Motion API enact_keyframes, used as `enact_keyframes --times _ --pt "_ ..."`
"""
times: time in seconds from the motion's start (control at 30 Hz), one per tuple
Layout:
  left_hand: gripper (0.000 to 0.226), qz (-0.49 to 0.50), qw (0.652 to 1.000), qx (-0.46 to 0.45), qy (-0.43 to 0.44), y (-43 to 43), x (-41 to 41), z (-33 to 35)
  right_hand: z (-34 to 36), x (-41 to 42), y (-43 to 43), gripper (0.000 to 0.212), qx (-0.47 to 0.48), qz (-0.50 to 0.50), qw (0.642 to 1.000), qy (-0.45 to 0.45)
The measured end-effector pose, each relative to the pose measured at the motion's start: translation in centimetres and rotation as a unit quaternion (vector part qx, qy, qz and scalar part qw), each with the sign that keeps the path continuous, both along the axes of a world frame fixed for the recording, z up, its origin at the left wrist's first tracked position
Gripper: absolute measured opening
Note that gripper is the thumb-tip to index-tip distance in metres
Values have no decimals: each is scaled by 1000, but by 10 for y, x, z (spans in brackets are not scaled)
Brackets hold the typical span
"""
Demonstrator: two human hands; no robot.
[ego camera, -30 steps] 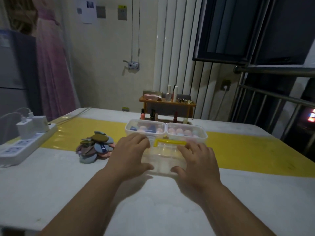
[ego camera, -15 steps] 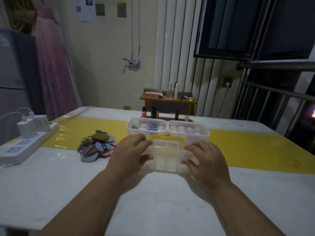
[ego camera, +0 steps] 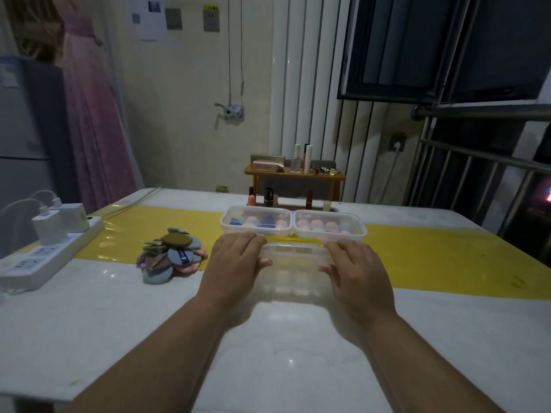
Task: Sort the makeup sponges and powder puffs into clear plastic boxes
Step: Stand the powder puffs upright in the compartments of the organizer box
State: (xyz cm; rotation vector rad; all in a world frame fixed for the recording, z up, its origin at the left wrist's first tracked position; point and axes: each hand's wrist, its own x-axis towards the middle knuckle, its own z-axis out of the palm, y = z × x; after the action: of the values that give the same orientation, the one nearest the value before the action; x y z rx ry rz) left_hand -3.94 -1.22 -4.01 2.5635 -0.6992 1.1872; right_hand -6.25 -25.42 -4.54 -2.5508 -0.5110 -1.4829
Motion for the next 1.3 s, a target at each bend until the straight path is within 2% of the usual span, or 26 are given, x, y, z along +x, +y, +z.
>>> enact_keyframes --times 0.1,0.2,0.3,0.43,0.6,0.73,0.9,1.07,1.2,1.3 --pt "50 1 1000 -17 -3 1 -1 -1 2 0 1 39 16 15 1000 -8" --pt "64 5 1000 -28 -8 3 -1 0 3 0 2 41 26 22 999 -9" --pt "59 14 999 -45 -13 3 0 -1 3 0 3 39 42 27 999 -13" --pt "44 -5 993 -111 39 -1 1 -3 3 0 4 36 78 39 996 -2" --pt "61 -51 974 -199 96 2 -1 -3 5 -6 1 51 100 47 994 22" --pt "52 -108 933 -322 118 10 -1 -6 7 -10 -2 57 146 7 989 31" --pt "32 -137 925 -345 81 14 2 -7 15 -11 1 62 188 -15 981 39" --pt "32 -106 914 -386 72 11 10 2 33 -7 2 63 277 3 959 56" --pt "18 -67 917 -386 77 8 23 18 48 8 2 46 304 -16 947 103" --pt "12 -66 900 -408 140 11 36 25 56 24 1 28 315 -20 937 148"
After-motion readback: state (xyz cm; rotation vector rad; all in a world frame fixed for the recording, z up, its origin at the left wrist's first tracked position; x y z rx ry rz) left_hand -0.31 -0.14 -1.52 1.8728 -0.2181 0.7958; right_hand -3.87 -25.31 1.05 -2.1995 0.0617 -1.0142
